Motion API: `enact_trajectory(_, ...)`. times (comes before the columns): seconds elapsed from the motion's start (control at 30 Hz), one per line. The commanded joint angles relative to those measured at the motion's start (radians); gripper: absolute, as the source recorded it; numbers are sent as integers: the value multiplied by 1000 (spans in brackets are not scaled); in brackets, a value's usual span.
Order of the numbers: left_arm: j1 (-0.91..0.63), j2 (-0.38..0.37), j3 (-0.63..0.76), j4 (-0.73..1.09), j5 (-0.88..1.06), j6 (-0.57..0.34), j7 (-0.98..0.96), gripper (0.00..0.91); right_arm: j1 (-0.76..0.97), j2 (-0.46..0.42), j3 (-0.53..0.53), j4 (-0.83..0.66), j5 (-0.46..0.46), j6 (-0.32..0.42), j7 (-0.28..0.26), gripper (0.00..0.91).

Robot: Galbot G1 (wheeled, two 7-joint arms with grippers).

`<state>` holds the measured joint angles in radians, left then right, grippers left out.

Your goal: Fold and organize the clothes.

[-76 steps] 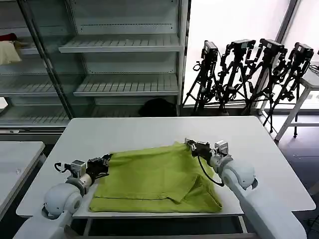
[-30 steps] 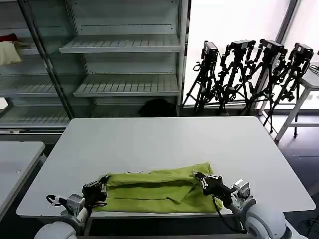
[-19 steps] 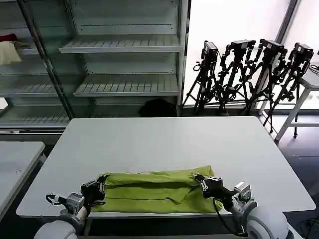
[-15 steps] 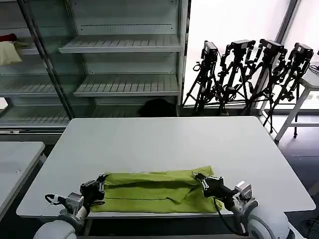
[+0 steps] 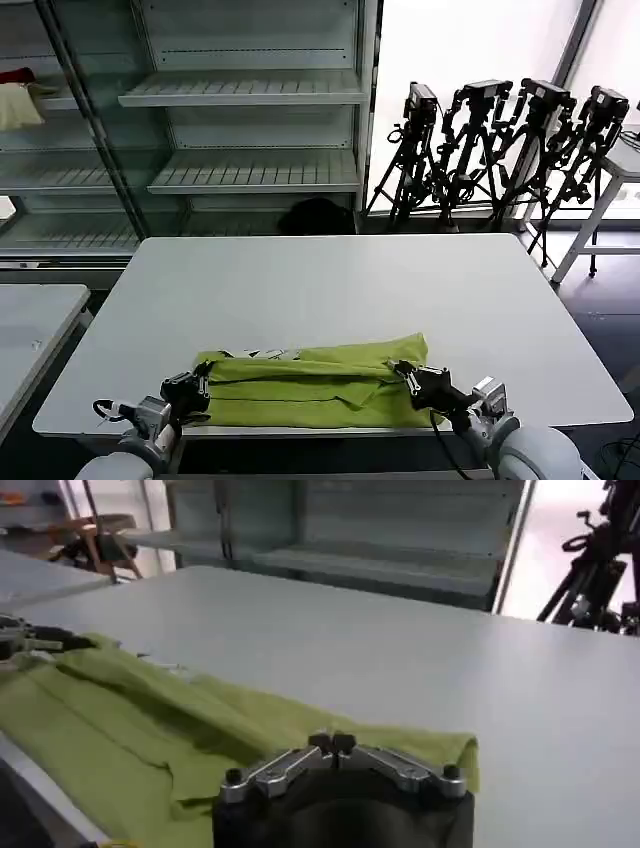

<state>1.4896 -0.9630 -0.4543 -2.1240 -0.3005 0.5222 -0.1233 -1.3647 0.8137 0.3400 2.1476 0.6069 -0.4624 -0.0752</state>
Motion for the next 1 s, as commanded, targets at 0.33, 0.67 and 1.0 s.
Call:
enact_trajectory(0.33,37,29,-20,-55,59,5,-1,907,-101,50,5,103,-57,-87,280,907)
enact_trajectory(0.67,86,57,-73,-195,52,23,-10,907,-146,92,42,228,-183,-72,520,907)
enact_trajectory(1.0,160,-91,-46,-189,65,-102,-136,907,-208,136,186,166,-361,171,512,907)
